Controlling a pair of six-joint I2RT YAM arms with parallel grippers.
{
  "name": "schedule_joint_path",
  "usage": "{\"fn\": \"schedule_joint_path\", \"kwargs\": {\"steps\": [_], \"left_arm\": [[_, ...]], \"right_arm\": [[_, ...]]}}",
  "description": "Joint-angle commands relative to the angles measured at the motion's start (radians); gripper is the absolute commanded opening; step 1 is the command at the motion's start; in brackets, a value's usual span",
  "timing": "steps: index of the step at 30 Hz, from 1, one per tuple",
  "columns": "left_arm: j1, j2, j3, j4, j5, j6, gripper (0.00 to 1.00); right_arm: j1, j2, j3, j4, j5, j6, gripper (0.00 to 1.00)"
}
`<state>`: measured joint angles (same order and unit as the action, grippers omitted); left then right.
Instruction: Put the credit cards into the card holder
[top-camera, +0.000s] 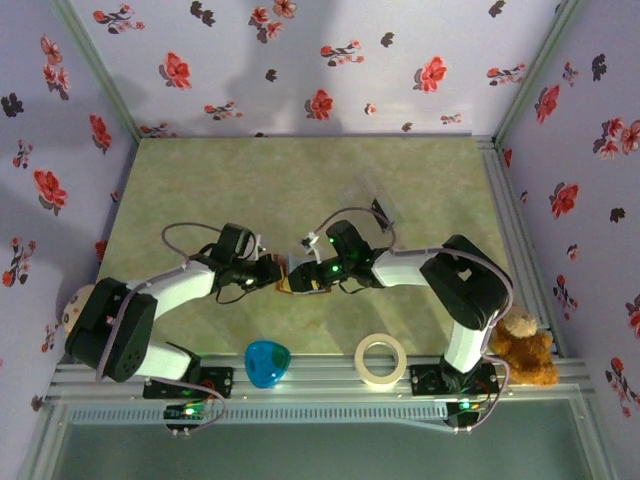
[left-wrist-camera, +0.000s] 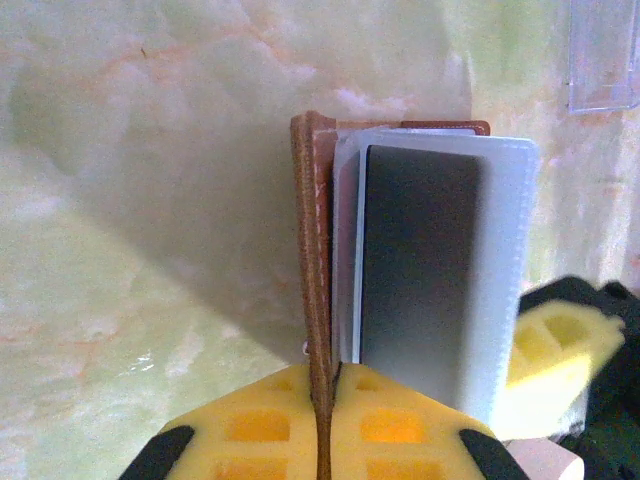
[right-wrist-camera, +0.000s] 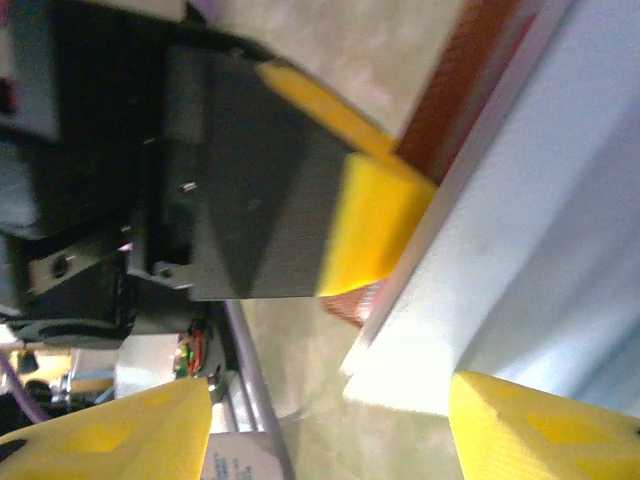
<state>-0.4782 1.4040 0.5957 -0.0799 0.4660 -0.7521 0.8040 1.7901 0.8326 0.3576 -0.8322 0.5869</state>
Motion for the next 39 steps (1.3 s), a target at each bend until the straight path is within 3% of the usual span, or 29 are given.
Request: {"fn": "schedule_joint_path", "kwargs": {"steps": [1, 4, 7, 8, 11, 14, 20, 26, 27, 29, 32, 39], "left_arm": [[0.013, 0.013, 0.004, -0.02, 0.013, 0.009, 0.0], [0.013, 0.002, -0.001, -0.017, 0.015, 0.009, 0.0], [0.016, -0.001, -0.002, -0.018, 0.014, 0.013, 0.0], [0.016, 0.0, -0.002, -0.017, 0.016, 0.009, 0.0], [0.016, -0.001, -0.006, -0.008, 0.022, 0.006, 0.0], [0.018, 0.01, 0.004, -0.012, 0.023, 0.016, 0.0], [0.018, 0.021, 0.007, 0.001, 0.033, 0.013, 0.0], [0.018, 0.017, 0.001, 0.005, 0.033, 0.009, 0.0], [0.021, 0.017, 0.003, -0.005, 0.029, 0.014, 0.02], [0.022, 0.0, 0.003, -0.028, 0.011, 0.023, 0.24], [0.024, -0.068, -0.007, -0.052, -0.028, 0.025, 0.4], [0.065, -0.117, 0.012, -0.124, -0.048, 0.041, 0.41]], "right_arm": [[0.026, 0.021, 0.043, 0.04, -0.065, 0.004, 0.6], [0.024, 0.019, 0.059, -0.043, 0.028, -0.027, 0.5], [0.016, -0.001, 0.064, -0.162, 0.168, -0.065, 0.31], [0.017, -0.016, 0.074, -0.215, 0.206, -0.082, 0.3], [0.036, -0.073, 0.079, -0.288, 0.276, -0.12, 0.47], [0.048, -0.123, 0.076, -0.32, 0.316, -0.134, 0.49], [0.081, -0.157, 0.157, -0.559, 0.664, -0.156, 0.64], [0.099, -0.138, 0.2, -0.613, 0.779, -0.108, 0.7], [0.098, -0.147, 0.199, -0.62, 0.804, -0.101, 0.7], [0.09, -0.173, 0.204, -0.656, 0.875, -0.093, 0.71], [0.053, -0.212, 0.227, -0.731, 0.94, -0.105, 0.72], [-0.12, -0.265, 0.326, -0.902, 1.026, -0.281, 0.79]]}}
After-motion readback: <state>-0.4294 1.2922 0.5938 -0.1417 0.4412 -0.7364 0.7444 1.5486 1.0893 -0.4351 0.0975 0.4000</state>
